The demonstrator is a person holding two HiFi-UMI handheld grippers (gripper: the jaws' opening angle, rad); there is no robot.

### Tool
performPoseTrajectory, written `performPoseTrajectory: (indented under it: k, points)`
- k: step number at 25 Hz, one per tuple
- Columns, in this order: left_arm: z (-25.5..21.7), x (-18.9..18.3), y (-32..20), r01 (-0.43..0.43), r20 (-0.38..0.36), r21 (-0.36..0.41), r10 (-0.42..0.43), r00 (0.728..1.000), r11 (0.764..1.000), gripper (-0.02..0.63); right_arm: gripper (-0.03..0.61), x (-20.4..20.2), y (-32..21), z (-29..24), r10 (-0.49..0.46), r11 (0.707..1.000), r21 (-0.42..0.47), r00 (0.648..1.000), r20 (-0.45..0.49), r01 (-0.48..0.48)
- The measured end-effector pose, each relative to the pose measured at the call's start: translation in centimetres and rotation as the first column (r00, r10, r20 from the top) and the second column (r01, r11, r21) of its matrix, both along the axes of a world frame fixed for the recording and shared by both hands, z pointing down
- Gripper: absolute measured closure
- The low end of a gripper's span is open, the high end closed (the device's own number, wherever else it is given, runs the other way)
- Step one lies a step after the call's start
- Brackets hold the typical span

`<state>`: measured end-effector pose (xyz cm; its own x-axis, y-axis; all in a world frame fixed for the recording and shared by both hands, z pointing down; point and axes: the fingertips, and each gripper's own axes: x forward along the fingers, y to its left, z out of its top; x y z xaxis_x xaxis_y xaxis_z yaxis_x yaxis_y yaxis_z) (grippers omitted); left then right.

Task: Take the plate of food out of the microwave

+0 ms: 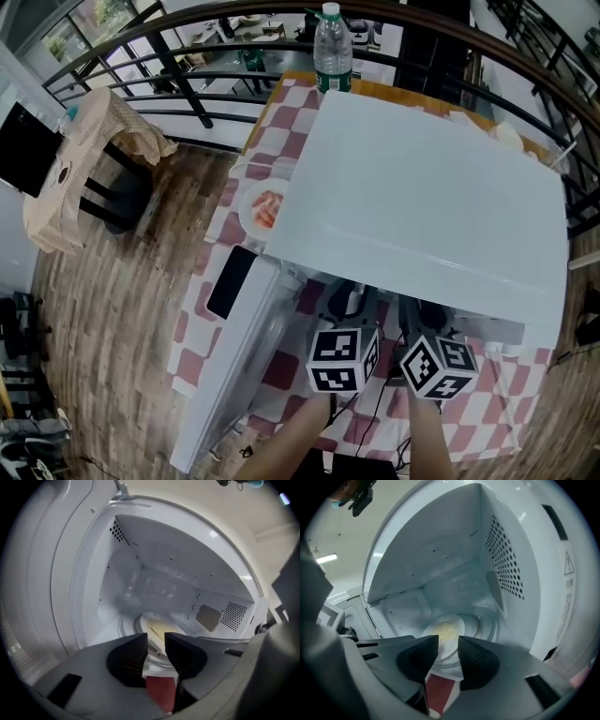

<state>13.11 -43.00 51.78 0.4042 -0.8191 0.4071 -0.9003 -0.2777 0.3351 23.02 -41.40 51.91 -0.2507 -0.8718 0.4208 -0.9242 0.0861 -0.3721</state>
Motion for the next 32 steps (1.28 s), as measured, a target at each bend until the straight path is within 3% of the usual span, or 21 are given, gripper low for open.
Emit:
performPoseTrajectory:
  k: [16,32]
  points:
    - [1.3,0.6,-1.2,0.001,-0.008,-0.033,-0.001,1.0,0.999,0.486,0.43,0.2,-1.5,1.1,0.022,0.999,-0.026,1.0,0.018,-0.022]
    - [1.7,0.5,-0.4,0.024,-0.05,-0.06,-0.027,0.998,0.998,0.495,0.43,-0.8,-0.4,1.2,-0.013,0.998,-0.055,1.0,0.026,0.015]
